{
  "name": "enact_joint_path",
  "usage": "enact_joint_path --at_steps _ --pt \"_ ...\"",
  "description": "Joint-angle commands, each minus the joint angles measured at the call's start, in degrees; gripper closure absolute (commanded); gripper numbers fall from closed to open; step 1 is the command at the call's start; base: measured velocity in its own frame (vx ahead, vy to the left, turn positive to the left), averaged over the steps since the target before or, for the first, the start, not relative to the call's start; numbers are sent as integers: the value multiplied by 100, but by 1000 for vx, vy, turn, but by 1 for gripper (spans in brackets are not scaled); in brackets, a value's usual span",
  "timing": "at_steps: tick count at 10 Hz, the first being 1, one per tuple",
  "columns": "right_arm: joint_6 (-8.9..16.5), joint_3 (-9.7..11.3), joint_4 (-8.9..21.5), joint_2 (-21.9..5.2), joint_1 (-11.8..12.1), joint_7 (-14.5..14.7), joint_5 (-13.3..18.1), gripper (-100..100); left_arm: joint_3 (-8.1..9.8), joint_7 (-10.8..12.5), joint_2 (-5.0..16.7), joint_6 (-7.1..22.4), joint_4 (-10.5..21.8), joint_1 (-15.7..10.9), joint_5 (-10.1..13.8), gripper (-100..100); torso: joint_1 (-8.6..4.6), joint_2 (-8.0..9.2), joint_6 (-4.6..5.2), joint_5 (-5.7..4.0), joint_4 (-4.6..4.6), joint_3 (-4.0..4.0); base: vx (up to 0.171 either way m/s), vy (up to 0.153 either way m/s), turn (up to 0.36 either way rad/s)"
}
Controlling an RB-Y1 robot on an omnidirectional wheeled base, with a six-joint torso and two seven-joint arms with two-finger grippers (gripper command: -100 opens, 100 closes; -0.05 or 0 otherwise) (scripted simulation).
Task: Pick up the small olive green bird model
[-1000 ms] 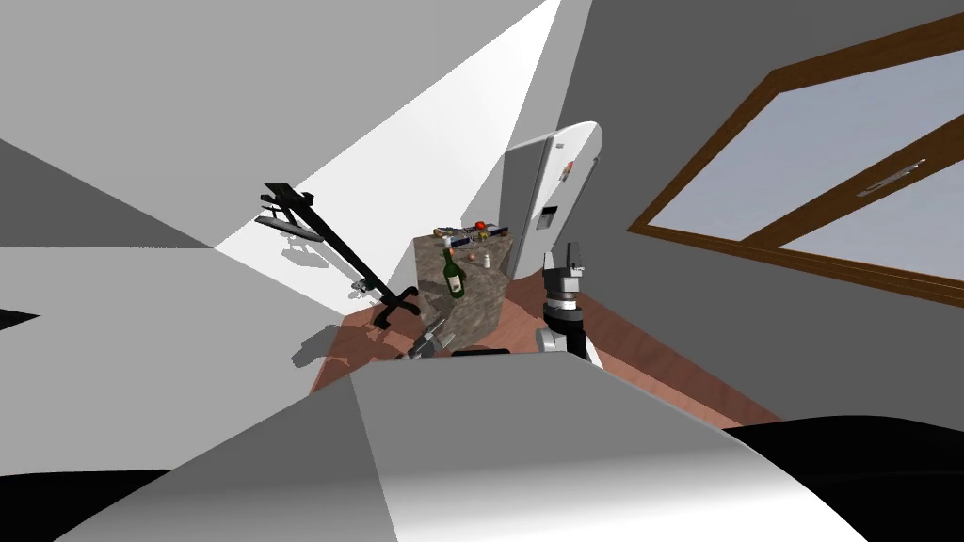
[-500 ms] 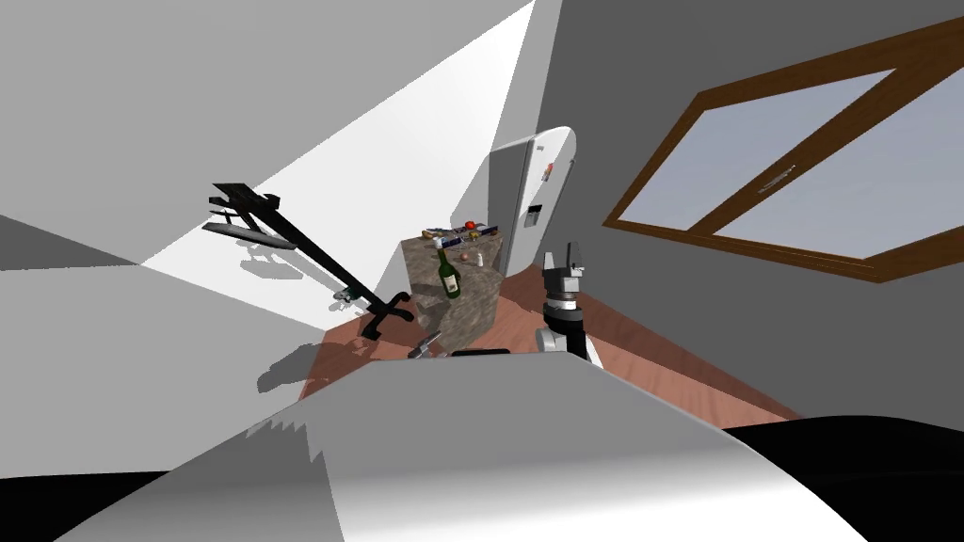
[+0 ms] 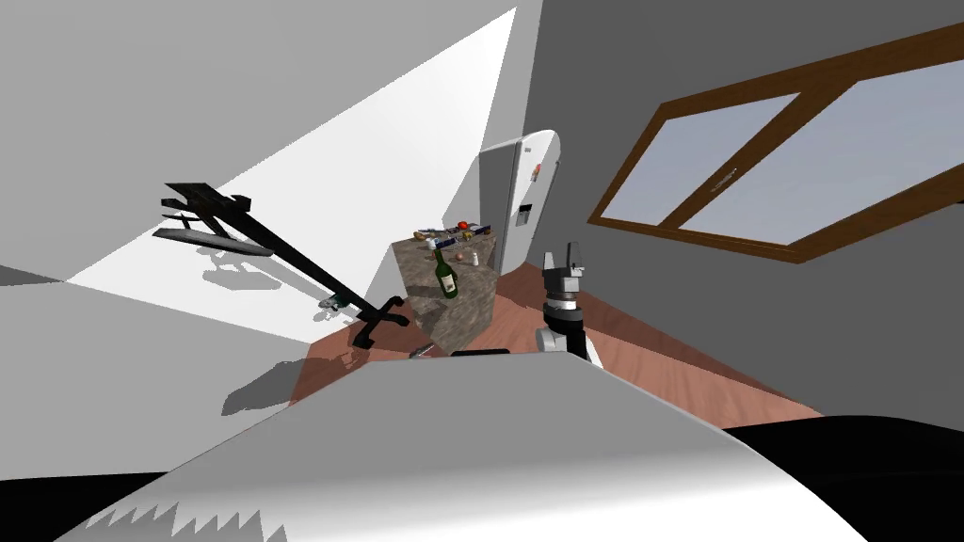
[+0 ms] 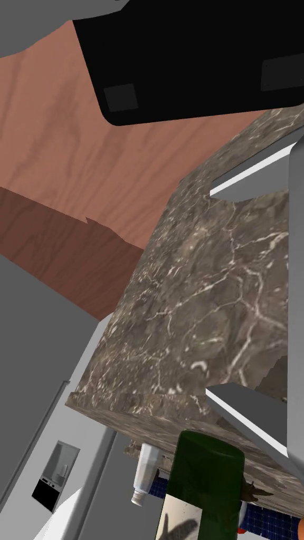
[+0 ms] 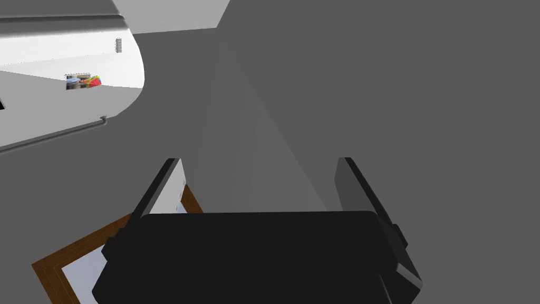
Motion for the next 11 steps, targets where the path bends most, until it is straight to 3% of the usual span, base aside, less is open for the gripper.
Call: enact_joint_path --at_steps 1,2,3,4,6,7,9,10,11 --pt "0 0 0 0 0 0 0 0 -121 228 286 -33 179 -64 27 -100 0 0 0 0 0 0 -46 53 -276" --pt "0 0 0 0 0 0 0 0 -362 412 473 -55 413 -177 68 -100 2 0 -2 1 1 1 -45 55 -312" --pt "0 0 0 0 0 0 0 0 -391 542 718 -55 458 -177 68 -100 4 0 0 1 1 1 -36 45 -271" --pt "0 0 0 0 1 0 0 0 -634 748 863 -73 699 -300 112 -100 1 -4 -2 2 0 -1 -17 30 -437" --pt "0 -1 0 0 2 0 0 0 -655 849 1120 -73 795 -300 112 -100 -5 -12 -5 0 -2 -6 -12 19 -119" --pt "0 -1 0 0 2 0 0 0 -909 1111 1279 -86 1097 -430 159 -100 -12 -16 -7 -1 -2 -8 -25 10 -349" --pt "0 -1 0 0 2 0 0 0 -909 1146 1499 -86 1097 -430 159 -100 -8 -13 -5 -1 -2 -6 -17 21 -134" --pt "0 -1 0 0 2 0 0 0 -1155 1420 1688 -95 1393 -565 209 -100 -11 -15 -8 -1 -2 -7 -23 12 -303" --pt "0 0 0 0 1 0 0 0 -1155 1432 1851 -95 1393 -565 209 -100 -11 -13 0 -2 -2 -7 -29 21 -300"
